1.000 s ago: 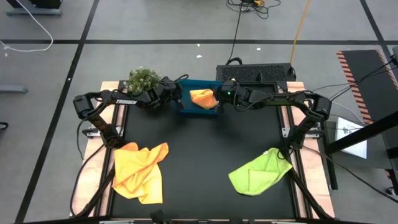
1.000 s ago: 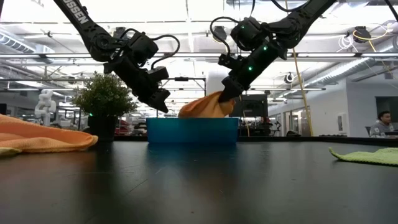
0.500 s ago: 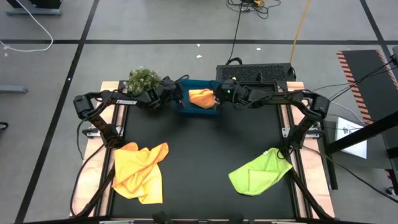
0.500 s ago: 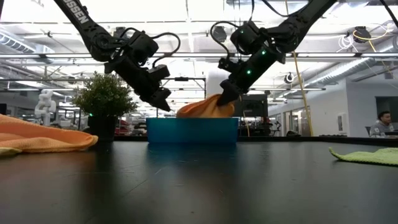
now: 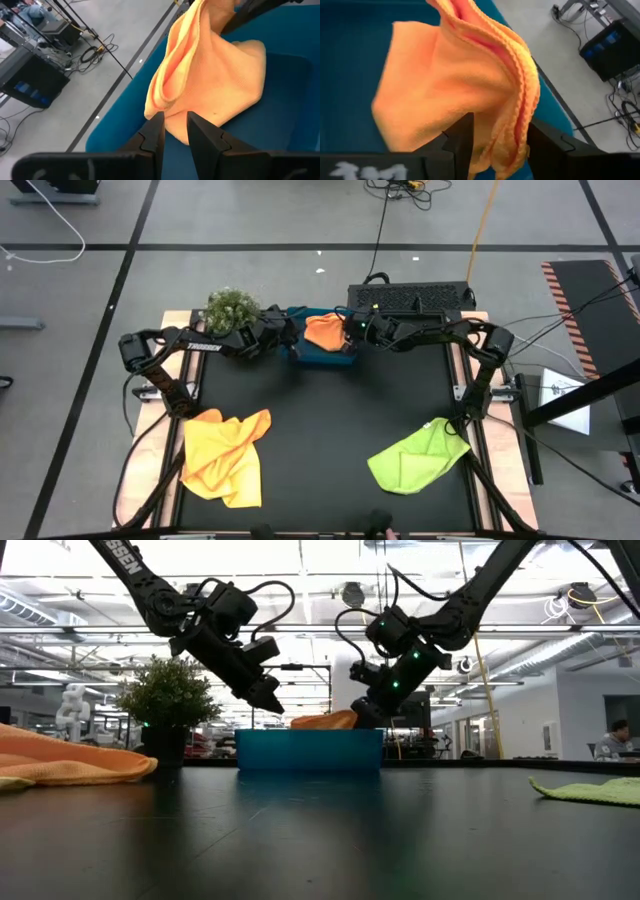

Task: Fold microfiber towels
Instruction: Put the right orange microfiber towel into the blue bin

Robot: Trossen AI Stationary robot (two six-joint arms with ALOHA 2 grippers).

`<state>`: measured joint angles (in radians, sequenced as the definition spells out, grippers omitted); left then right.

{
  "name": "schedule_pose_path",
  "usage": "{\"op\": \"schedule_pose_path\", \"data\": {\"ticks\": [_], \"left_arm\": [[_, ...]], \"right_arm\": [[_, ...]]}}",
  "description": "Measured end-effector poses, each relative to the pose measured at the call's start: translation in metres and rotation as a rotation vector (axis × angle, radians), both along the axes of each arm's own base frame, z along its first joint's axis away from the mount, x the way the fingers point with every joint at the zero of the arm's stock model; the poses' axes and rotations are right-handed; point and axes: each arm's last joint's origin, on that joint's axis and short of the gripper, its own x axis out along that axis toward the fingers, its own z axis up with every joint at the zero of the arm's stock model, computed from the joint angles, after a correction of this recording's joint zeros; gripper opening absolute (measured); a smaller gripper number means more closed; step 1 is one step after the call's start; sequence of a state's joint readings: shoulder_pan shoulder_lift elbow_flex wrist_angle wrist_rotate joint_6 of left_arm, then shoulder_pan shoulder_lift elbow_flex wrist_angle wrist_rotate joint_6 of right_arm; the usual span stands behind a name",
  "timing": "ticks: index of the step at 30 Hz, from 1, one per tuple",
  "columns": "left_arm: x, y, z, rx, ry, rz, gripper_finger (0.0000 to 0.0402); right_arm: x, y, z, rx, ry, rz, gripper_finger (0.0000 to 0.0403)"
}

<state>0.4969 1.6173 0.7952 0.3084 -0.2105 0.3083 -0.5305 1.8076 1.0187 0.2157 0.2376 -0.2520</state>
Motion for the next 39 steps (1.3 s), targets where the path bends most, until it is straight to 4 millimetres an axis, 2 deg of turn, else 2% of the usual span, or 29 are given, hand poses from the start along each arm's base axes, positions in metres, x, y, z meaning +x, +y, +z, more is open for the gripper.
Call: {"op": "schedule_pose_path", "data": {"ticks": [4, 12, 16, 21, 27, 32, 34, 39], "left_arm": [[0.0, 0.0, 0.0, -0.003, -0.002, 0.001, 0.0086], [0.001, -0.002, 0.0, -0.008, -0.001, -0.054, 0.0086], [0.004, -0.003, 0.002, -0.023, -0.038, -0.114, 0.0086], [0.006, -0.002, 0.008, -0.027, -0.092, -0.116, 0.0085], [0.018, 0.002, 0.029, -0.075, -0.005, -0.125, 0.0085], [0.032, 0.011, 0.043, -0.07, 0.037, -0.137, 0.0085], [0.042, 0.017, 0.039, -0.083, 0.048, -0.15, 0.0085], [0.07, 0.031, 0.009, -0.14, 0.138, -0.171, 0.0085]], "right_arm": [[-0.003, -0.001, 0.006, -0.048, 0.021, -0.059, 0.0175], [-0.011, 0.004, 0.046, -0.152, -0.043, -0.074, 0.0194], [-0.011, 0.012, 0.058, -0.115, -0.1, 0.029, 0.0189], [-0.009, 0.027, 0.06, -0.053, -0.078, 0.171, 0.0176], [-0.017, 0.054, 0.053, -0.033, 0.033, 0.189, 0.014], [-0.043, 0.078, 0.052, -0.028, -0.058, 0.194, 0.0088], [-0.058, 0.086, 0.048, -0.029, -0.147, 0.201, 0.0068], [-0.088, 0.101, 0.032, -0.037, -0.288, 0.266, 0.0022]]}}
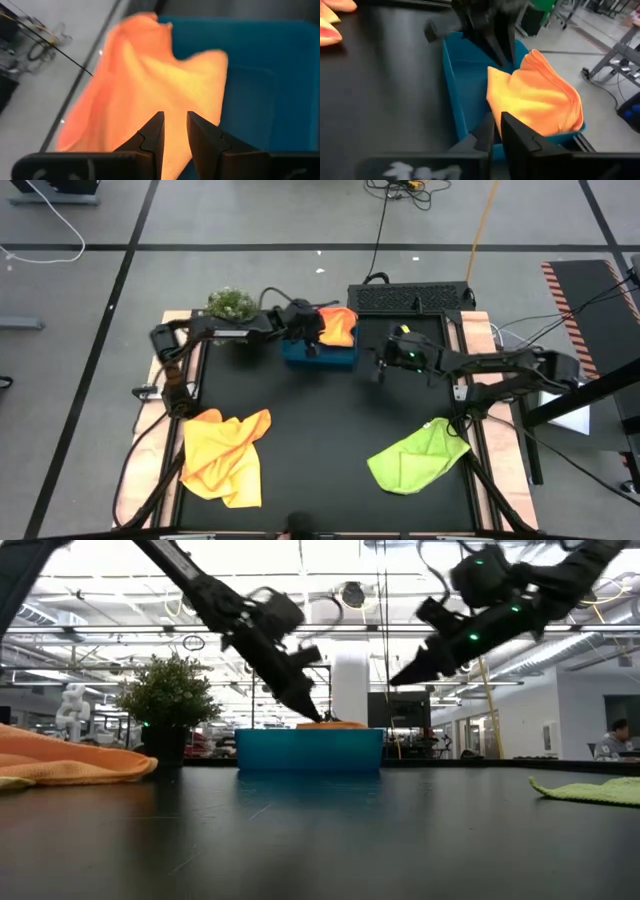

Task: Fold microfiber towels
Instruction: Put the right orange microfiber towel into the blue bin

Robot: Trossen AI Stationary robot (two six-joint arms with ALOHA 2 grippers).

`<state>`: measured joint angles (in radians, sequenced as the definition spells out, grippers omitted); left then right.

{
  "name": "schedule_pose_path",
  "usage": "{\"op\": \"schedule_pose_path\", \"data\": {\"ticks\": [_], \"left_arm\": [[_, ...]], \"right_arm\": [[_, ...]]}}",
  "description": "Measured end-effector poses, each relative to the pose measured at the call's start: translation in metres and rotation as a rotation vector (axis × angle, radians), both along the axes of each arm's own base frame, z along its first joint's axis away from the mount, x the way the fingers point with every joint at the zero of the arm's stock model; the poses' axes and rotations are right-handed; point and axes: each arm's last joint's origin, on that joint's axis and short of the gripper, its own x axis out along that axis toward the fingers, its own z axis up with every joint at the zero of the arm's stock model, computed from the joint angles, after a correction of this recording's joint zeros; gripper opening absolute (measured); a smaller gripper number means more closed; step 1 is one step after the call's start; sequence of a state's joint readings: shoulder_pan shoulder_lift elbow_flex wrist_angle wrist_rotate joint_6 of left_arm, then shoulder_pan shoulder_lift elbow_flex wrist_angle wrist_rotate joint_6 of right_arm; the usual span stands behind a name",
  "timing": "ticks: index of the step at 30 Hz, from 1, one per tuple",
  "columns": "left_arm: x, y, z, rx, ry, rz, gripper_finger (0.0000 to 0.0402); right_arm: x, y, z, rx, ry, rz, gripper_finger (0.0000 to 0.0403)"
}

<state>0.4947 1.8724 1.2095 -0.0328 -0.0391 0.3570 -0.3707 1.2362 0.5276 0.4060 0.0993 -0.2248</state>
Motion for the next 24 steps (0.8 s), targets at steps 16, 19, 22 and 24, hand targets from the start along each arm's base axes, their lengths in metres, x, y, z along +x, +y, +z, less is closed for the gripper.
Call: {"op": "schedule_pose_path", "data": {"ticks": [16, 19, 22, 24], "left_arm": [[0.017, 0.017, -0.027, -0.134, 0.263, 0.024, 0.0085], [0.015, 0.016, -0.028, -0.145, 0.285, 0.024, 0.0085], [0.016, 0.017, -0.031, -0.133, 0.285, 0.038, 0.0085], [0.017, 0.018, -0.032, -0.122, 0.282, 0.052, 0.0085]], "right_arm": [[-0.022, 0.008, -0.018, 0.003, -0.046, -0.011, 0.0], [-0.022, 0.008, -0.016, -0.003, -0.063, -0.011, 0.0], [-0.021, 0.008, -0.015, -0.003, -0.073, -0.01, 0.0], [-0.021, 0.008, -0.014, 0.003, -0.084, -0.013, 0.0]]}}
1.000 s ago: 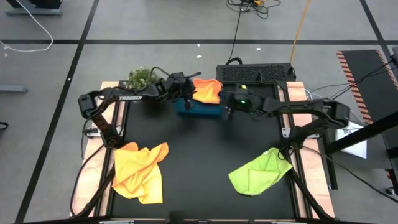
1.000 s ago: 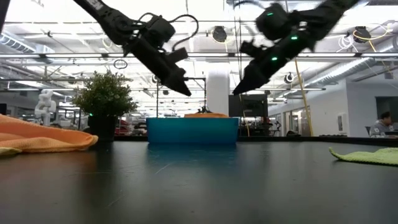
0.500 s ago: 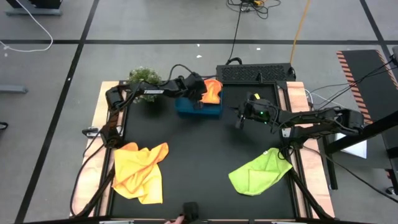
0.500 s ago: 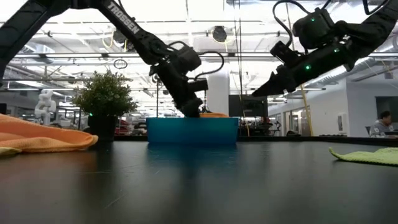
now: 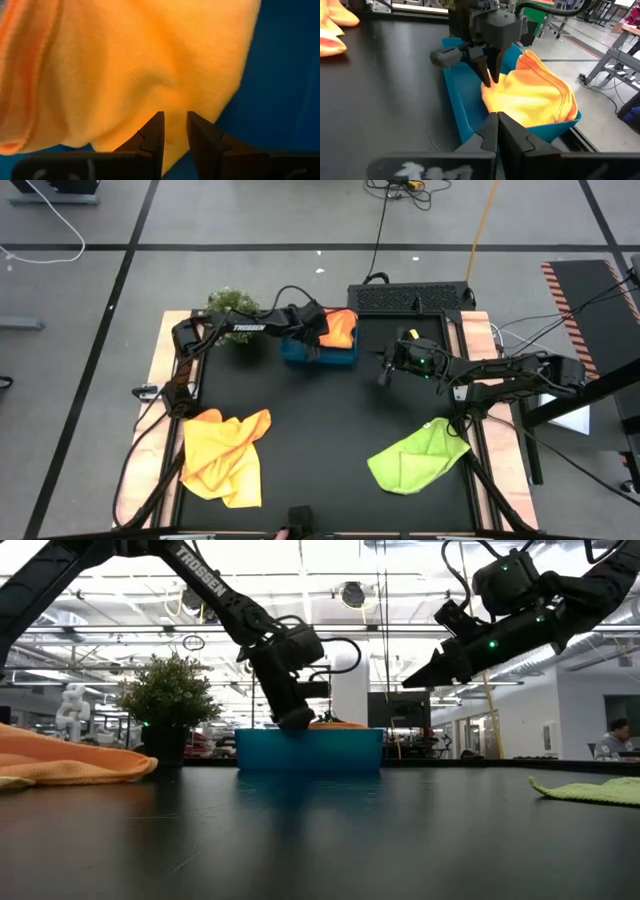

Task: Fold microfiber towels
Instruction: Put the right orange microfiber towel into the blue bin

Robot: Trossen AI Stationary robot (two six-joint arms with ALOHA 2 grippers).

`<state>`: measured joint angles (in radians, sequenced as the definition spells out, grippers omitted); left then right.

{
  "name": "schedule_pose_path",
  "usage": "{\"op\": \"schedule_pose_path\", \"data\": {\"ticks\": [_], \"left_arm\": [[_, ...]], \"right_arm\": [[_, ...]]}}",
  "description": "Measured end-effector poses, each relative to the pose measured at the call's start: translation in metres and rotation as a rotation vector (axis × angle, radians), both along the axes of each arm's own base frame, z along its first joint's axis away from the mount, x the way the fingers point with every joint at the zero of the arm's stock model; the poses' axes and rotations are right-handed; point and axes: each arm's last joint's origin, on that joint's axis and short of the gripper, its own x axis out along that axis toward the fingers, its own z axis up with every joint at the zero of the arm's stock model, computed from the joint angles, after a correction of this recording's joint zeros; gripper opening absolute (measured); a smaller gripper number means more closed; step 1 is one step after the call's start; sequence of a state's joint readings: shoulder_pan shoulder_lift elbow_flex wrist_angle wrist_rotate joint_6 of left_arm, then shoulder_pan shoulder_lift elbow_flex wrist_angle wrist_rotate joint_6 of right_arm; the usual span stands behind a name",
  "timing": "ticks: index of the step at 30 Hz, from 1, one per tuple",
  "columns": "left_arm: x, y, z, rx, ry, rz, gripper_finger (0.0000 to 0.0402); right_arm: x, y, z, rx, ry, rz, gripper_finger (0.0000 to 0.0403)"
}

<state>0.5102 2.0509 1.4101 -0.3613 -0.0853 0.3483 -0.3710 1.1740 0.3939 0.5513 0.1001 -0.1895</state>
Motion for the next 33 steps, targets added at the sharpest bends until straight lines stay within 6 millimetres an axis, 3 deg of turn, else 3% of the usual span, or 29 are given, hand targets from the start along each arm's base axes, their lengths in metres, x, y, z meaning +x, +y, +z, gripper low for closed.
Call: {"op": "schedule_pose_path", "data": {"ticks": [14, 23, 26, 29, 33], "left_arm": [[-0.003, -0.012, -0.002, -0.065, 0.073, -0.063, 0.0085], [-0.004, -0.022, 0.055, 0.066, -0.093, -0.056, 0.0085], [-0.001, -0.017, 0.064, 0.133, -0.155, -0.041, 0.0085], [0.003, -0.009, 0.052, 0.147, -0.158, -0.036, 0.0085], [0.004, 0.003, 0.019, 0.069, -0.104, -0.037, 0.0085]], "right_arm": [[0.0, 0.0, 0.0, 0.003, 0.001, 0.0, 0.0], [0.0, 0.0, 0.0, 0.004, 0.001, 0.0, 0.0], [0.0, 0.0, 0.0, 0.004, 0.0, 0.0, 0.0], [0.0, 0.0, 0.0, 0.006, 0.0, -0.001, 0.0], [0.0, 0.0, -0.001, 0.011, 0.001, -0.002, 0.0]]}}
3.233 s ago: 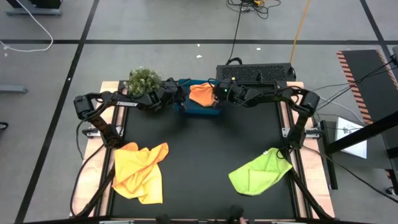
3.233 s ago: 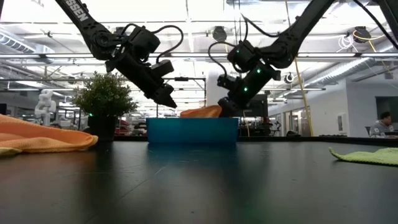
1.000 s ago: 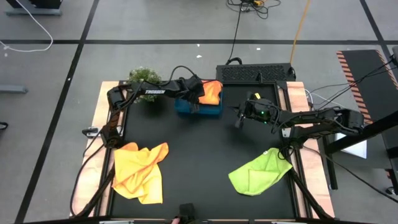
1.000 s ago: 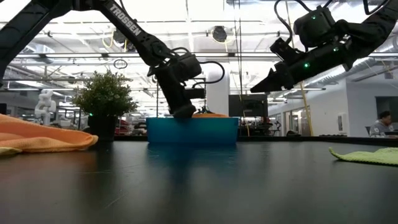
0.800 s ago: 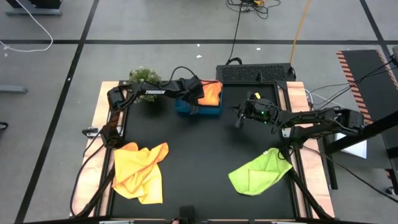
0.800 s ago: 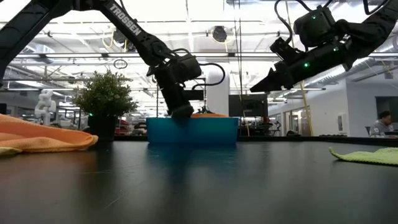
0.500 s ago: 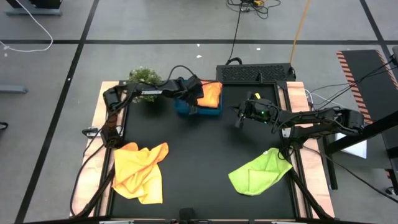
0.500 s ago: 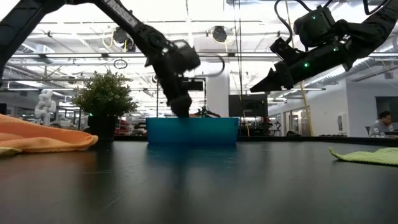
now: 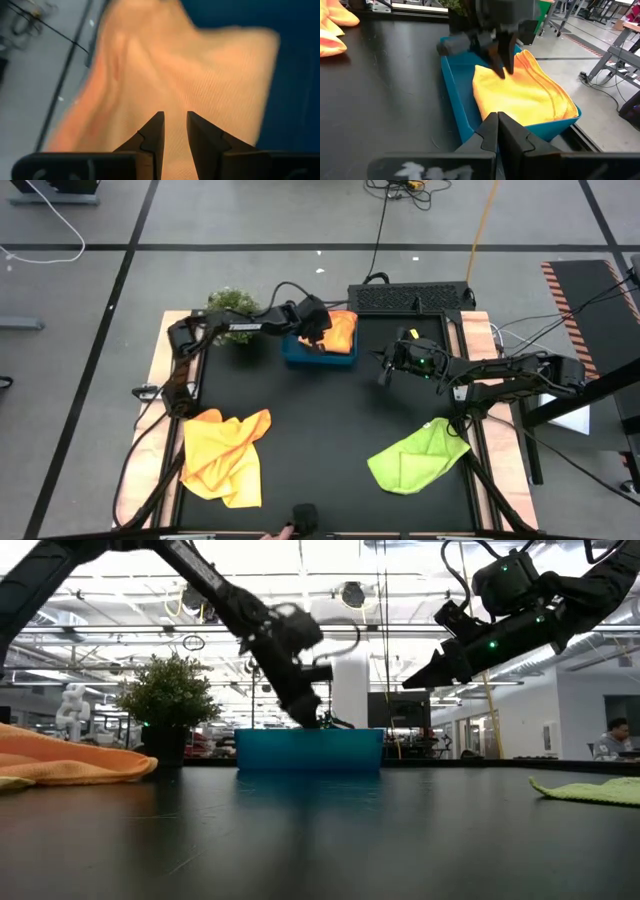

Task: Fold microfiber towels
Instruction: Put the right orange microfiber towel into the blue bin

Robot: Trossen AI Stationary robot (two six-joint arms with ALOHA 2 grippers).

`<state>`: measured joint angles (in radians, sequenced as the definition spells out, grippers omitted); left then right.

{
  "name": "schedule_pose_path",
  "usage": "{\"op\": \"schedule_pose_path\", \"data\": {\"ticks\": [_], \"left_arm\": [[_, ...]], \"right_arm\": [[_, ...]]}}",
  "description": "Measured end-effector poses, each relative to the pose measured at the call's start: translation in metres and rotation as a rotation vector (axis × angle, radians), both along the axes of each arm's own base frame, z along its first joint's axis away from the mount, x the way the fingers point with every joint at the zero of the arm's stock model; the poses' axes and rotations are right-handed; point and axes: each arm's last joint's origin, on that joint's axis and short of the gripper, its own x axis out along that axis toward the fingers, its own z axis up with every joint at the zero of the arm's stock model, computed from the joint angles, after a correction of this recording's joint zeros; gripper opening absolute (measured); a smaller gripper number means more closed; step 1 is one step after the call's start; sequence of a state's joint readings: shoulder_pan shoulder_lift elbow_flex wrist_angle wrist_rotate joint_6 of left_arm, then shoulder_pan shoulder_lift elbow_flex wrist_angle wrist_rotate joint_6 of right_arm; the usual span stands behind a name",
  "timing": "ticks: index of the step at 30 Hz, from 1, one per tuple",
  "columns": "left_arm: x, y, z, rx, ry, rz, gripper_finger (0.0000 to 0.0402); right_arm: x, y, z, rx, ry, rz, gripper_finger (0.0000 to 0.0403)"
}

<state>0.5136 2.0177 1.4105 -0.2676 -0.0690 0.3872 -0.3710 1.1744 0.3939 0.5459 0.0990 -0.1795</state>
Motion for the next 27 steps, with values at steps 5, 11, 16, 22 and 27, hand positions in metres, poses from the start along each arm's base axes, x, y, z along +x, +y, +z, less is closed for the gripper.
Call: {"op": "schedule_pose_path", "data": {"ticks": [5, 11, 16, 22, 27], "left_arm": [[-0.003, 0.007, -0.021, -0.087, 0.041, -0.003, 0.0085], [-0.007, -0.003, -0.026, -0.172, 0.107, -0.043, 0.0085], [-0.005, -0.013, -0.019, -0.204, 0.176, -0.074, 0.0085], [0.007, -0.021, -0.001, -0.202, 0.172, -0.105, 0.0085], [0.017, -0.023, 0.017, -0.16, 0.144, -0.108, 0.0085]], "right_arm": [[0.0, 0.0, 0.0, 0.0, 0.001, 0.0, 0.0], [0.0, 0.0, 0.0, 0.002, -0.004, -0.001, 0.0], [0.0, 0.0, 0.0, 0.002, -0.005, -0.001, 0.0], [0.0, 0.0, 0.0, 0.008, -0.007, -0.003, 0.0], [0.0, 0.0, 0.0, 0.01, -0.002, -0.003, 0.0]]}}
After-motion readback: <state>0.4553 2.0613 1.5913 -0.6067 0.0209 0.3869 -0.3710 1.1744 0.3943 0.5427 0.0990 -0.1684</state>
